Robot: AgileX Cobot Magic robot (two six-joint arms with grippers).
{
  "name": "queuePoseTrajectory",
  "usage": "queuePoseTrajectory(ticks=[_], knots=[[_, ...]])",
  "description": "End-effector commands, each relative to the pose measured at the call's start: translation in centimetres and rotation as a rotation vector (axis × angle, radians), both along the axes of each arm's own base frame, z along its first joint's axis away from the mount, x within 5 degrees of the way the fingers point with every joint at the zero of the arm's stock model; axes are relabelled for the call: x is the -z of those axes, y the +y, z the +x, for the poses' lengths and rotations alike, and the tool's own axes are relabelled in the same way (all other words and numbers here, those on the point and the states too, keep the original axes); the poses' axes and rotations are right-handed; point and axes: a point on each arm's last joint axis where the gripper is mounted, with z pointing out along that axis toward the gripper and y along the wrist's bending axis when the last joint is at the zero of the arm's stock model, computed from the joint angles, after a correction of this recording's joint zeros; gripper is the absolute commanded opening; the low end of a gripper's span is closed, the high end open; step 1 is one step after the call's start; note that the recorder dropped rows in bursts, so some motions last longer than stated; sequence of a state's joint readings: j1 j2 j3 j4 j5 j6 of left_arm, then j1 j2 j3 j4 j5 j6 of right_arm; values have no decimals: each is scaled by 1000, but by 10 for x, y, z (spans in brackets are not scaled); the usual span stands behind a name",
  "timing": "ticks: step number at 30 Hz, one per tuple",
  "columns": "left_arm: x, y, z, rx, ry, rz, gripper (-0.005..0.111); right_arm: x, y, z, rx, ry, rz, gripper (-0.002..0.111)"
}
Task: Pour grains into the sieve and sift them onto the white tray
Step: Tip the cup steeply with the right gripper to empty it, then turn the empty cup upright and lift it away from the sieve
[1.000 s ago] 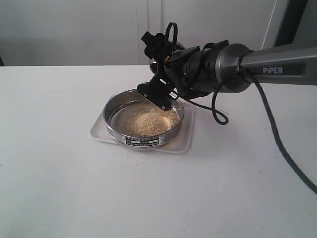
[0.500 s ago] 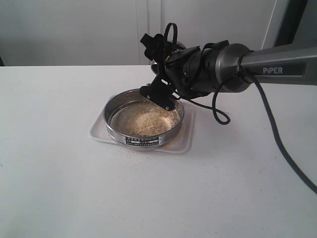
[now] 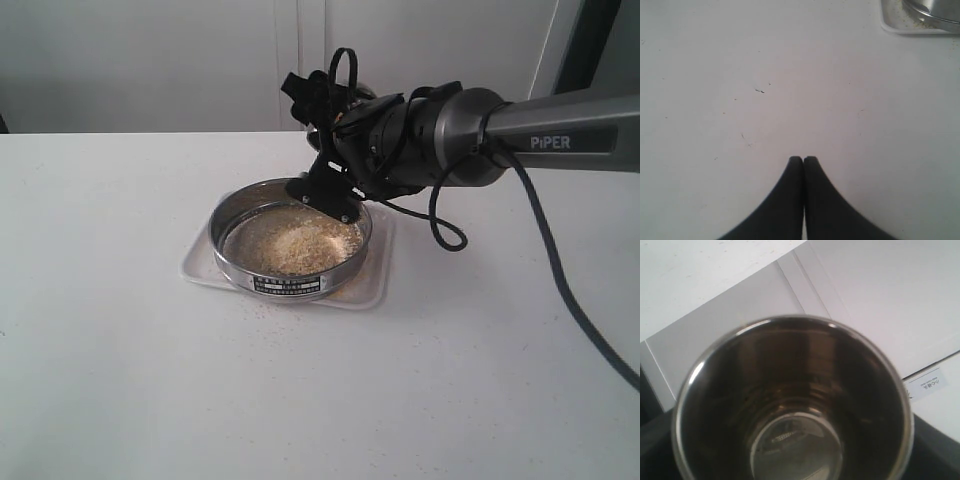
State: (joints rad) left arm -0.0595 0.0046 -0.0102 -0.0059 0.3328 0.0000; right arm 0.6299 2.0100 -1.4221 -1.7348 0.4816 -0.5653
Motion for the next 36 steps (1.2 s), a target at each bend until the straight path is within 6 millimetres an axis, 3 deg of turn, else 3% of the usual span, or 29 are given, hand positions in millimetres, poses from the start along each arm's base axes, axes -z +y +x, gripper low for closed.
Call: queuePoseTrajectory(ticks=[1, 10, 12, 15, 36], knots=[[3, -1, 0, 1, 9, -11, 0, -9, 2, -1, -1, -33, -17, 0], [3, -1, 0, 1, 9, -11, 0, -22, 1, 1, 38, -66, 46, 0], [3, -1, 0, 1, 9, -11, 0, -21, 2, 2, 47, -44, 139, 0], [3, -1, 0, 1, 9, -11, 0, -21, 7, -2, 27, -50, 102, 0], [3, -1, 0, 1, 9, -11, 0, -29, 6, -5, 323, 123, 975, 0]])
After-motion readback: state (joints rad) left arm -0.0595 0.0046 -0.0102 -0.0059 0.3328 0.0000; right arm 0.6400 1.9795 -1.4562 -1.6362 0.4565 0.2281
